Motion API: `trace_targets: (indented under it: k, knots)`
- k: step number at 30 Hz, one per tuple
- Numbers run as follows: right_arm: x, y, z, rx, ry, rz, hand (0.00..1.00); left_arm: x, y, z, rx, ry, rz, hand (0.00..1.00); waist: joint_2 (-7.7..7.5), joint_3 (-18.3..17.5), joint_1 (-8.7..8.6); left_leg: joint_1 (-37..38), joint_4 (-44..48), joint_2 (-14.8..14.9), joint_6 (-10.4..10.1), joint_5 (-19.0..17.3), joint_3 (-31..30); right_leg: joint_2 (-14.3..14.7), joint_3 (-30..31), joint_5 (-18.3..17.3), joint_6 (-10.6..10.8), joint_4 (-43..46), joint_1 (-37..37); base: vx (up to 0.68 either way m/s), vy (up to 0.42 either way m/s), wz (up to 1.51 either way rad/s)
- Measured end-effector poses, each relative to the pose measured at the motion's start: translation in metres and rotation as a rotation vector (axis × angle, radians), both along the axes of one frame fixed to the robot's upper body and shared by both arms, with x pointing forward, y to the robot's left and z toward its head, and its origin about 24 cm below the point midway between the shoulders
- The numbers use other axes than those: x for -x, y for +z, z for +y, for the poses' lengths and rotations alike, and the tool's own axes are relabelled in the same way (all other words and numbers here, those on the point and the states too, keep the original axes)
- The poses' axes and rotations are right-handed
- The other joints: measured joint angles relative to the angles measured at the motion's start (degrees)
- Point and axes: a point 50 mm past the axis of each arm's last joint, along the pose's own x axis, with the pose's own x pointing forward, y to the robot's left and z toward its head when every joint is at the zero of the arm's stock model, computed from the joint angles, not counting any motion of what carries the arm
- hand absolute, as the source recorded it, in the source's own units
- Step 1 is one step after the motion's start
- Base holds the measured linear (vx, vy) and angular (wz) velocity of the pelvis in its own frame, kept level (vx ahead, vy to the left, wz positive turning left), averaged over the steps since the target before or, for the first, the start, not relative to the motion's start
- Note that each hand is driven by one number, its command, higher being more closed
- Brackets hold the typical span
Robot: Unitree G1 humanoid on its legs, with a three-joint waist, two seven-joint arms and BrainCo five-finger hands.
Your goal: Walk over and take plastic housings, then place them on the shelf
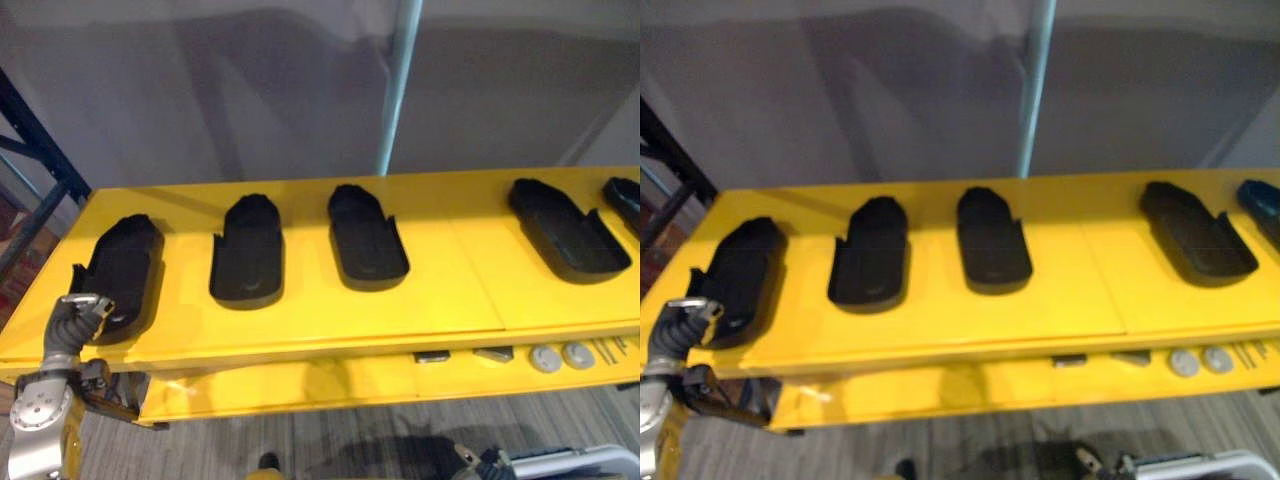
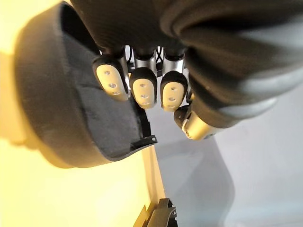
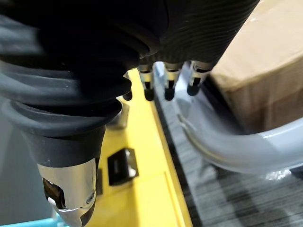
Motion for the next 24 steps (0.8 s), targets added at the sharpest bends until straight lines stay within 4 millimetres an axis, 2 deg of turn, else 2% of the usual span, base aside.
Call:
trace_targets:
  k: [5, 10, 13, 19, 24]
  knots:
    - [0.000, 0.000, -0.001, 0.002, -0.004, -0.002, 0.00, 0.000, 0.003, 0.001, 0.050, -0.005, -0.037, 1.00, 0.11, 0.0, 0.02, -1.0, 0.0, -0.3, 0.3, 0.2, -0.8, 0.0, -0.7, -0.4, 0.2, -1.2, 0.0, -0.08, -0.001, 0.05]
    - [0.004, 0.001, -0.006, 0.010, -0.057, -0.007, 0.00, 0.003, 0.012, -0.013, 0.077, -0.051, -0.103, 1.00, 0.26, -0.2, 0.26, -2.3, 0.0, -0.7, 0.7, 1.1, -2.5, -0.1, -2.7, -1.0, 0.0, -2.1, 0.1, -0.03, -0.003, 0.18]
    - [0.005, 0.001, -0.006, 0.006, -0.075, -0.008, 0.00, 0.008, 0.005, -0.018, 0.103, -0.057, -0.087, 1.00, 0.13, -0.3, 1.07, -2.9, 0.0, -0.8, 0.3, 1.4, -3.1, 0.0, -3.2, -1.1, 0.1, -2.3, 0.1, 0.03, -0.012, 0.10]
    - [0.004, 0.001, -0.005, 0.005, -0.075, -0.009, 0.00, 0.021, -0.016, -0.023, 0.164, -0.041, -0.022, 1.00, 0.01, -0.3, 1.28, -3.0, 0.0, -1.1, 0.3, 1.4, -3.6, 0.0, -3.3, -0.7, 0.5, -2.1, 0.5, 0.05, -0.017, 0.05]
    - [0.006, 0.000, -0.006, 0.013, -0.087, 0.000, 0.00, 0.022, -0.019, -0.024, 0.173, -0.042, -0.001, 1.00, 0.03, -0.3, 1.20, -2.9, 0.0, -1.1, 0.3, 1.4, -4.1, 0.1, -3.4, -0.7, 0.5, -2.1, 0.9, 0.02, -0.018, 0.04]
